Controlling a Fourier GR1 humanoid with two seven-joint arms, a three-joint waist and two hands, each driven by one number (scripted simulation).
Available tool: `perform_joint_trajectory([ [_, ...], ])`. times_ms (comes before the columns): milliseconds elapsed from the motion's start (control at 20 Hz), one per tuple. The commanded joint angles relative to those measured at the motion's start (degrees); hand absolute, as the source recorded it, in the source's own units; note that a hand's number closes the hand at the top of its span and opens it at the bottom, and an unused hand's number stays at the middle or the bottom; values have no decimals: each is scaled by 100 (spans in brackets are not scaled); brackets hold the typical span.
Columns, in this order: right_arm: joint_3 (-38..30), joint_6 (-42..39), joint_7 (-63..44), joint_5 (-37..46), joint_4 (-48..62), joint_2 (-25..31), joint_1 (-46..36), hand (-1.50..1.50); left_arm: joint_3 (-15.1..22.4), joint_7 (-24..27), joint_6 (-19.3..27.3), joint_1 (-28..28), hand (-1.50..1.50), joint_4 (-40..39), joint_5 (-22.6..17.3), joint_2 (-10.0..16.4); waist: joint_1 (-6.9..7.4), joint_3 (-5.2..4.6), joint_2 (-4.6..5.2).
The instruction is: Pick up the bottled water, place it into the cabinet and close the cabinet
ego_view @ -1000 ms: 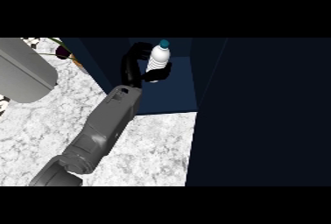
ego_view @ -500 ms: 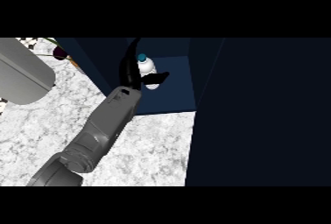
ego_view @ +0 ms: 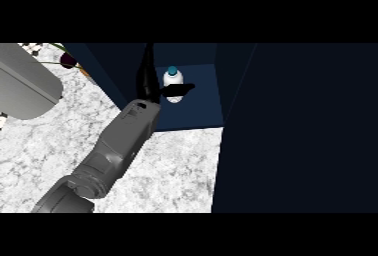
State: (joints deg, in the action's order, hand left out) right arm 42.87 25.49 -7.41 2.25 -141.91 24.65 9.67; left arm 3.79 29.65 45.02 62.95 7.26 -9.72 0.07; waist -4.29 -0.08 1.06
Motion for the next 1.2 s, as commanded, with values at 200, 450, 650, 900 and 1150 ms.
perform_joint_trajectory([
  [200,197,-1,7,123,-228,77,162,-150,-480,1157,-1539,-396,150,876,-570,-6,131,-4,-41],
  [450,274,115,-608,391,-571,46,-74,-150,-240,1310,-2148,-482,150,1064,-950,-7,146,-8,-82],
  [650,389,341,-579,605,-665,24,115,-150,-239,1094,-2831,-657,150,1388,-1094,9,353,-4,-152],
  [900,162,308,-434,560,-532,168,22,-150,480,992,-3461,-1374,150,2070,-1735,-7,332,-3,-158],
  [1150,29,313,-205,366,-653,511,442,-150,943,351,-3438,-2048,150,3548,-1928,-7,463,12,-194],
])
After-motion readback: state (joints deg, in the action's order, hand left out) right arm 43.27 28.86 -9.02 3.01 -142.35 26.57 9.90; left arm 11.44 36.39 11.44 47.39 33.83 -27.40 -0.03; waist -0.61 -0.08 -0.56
